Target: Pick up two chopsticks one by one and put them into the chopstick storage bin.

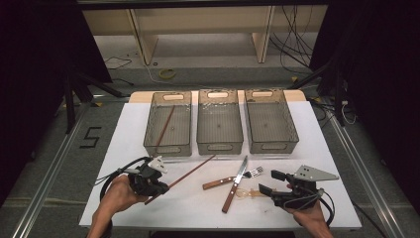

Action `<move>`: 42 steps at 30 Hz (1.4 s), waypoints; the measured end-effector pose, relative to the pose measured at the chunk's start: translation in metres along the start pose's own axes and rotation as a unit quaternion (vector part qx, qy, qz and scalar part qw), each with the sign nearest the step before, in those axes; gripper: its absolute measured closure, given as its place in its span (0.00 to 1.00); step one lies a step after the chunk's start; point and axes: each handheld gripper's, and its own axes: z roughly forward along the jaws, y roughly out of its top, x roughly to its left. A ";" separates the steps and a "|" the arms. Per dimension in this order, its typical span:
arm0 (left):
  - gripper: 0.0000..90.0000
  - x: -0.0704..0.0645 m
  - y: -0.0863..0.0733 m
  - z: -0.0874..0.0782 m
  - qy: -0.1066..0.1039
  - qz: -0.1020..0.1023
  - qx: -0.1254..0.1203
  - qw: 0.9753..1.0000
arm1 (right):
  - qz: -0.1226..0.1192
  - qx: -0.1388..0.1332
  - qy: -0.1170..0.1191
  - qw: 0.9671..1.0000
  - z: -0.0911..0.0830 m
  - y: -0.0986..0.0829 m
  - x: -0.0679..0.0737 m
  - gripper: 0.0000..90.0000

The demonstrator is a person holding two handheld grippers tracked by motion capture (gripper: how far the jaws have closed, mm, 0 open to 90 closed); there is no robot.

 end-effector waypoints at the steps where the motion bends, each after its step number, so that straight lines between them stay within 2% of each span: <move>1: 0.92 0.002 0.001 -0.001 0.005 -0.007 -0.008 1.000 | -0.001 0.000 0.000 1.000 0.000 0.000 0.000 0.30; 5: 0.92 0.006 0.004 -0.007 0.010 -0.038 -0.038 0.999 | 0.000 0.001 -0.001 1.000 0.000 0.000 0.000 0.30; 12: 0.92 0.014 0.016 -0.015 0.024 -0.062 -0.068 0.995 | 0.003 0.001 -0.001 1.000 0.001 -0.001 -0.001 0.30; 17: 0.92 0.024 0.023 -0.021 0.029 -0.082 -0.090 0.992 | 0.004 0.000 -0.001 1.000 0.001 -0.001 -0.002 0.30; 28: 0.92 0.050 0.038 -0.030 0.037 -0.109 -0.123 0.986 | 0.004 0.001 -0.002 1.000 0.001 -0.001 -0.003 0.30; 36: 0.92 0.064 0.049 -0.033 0.044 -0.118 -0.133 0.983 | 0.005 0.001 -0.001 1.000 0.001 -0.001 -0.003 0.30; 38: 0.92 0.068 0.052 -0.033 0.047 -0.118 -0.132 0.983 | 0.005 0.001 -0.001 1.000 0.001 -0.001 -0.003 0.30; 42: 0.92 0.076 0.058 -0.034 0.049 -0.126 -0.139 0.981 | 0.005 0.001 -0.001 1.000 0.001 -0.001 -0.003 0.30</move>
